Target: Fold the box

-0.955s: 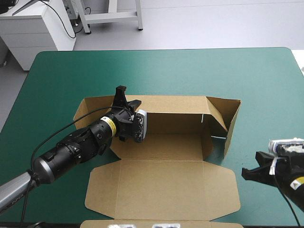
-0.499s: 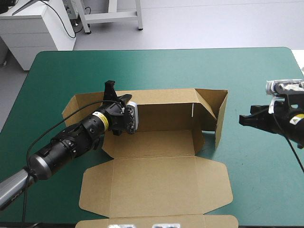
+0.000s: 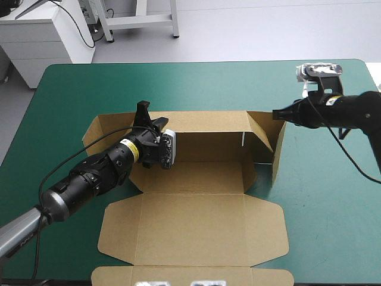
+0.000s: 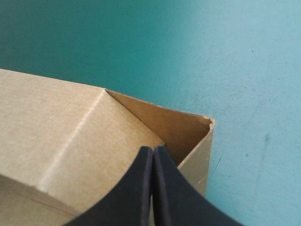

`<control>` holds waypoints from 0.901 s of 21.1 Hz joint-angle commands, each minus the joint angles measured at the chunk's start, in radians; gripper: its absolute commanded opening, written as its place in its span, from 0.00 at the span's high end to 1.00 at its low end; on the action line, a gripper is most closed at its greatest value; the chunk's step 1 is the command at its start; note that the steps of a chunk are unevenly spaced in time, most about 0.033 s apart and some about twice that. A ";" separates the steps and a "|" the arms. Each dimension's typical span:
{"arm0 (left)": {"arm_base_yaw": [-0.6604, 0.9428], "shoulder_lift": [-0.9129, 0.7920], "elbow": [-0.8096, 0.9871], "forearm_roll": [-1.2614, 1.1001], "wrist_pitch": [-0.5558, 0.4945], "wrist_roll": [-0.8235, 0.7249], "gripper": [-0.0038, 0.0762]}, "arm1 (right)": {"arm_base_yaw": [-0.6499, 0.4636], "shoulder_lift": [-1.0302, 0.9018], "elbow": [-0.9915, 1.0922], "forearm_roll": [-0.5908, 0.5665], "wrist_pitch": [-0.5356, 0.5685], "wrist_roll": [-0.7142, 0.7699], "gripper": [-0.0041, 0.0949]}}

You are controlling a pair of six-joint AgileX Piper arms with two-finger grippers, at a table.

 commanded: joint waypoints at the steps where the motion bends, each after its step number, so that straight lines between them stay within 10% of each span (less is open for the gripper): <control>1: -0.002 -0.014 -0.029 -0.002 -0.044 -0.008 0.96 | 0.046 0.066 -0.107 -0.093 -0.055 0.075 0.97; 9: -0.002 -0.013 -0.029 -0.005 -0.038 -0.029 0.96 | 0.053 0.428 -0.530 -0.094 0.169 0.152 0.97; 19: -0.002 -0.013 -0.029 -0.005 -0.033 -0.029 0.96 | 0.053 0.497 -0.555 -0.126 0.289 0.174 0.97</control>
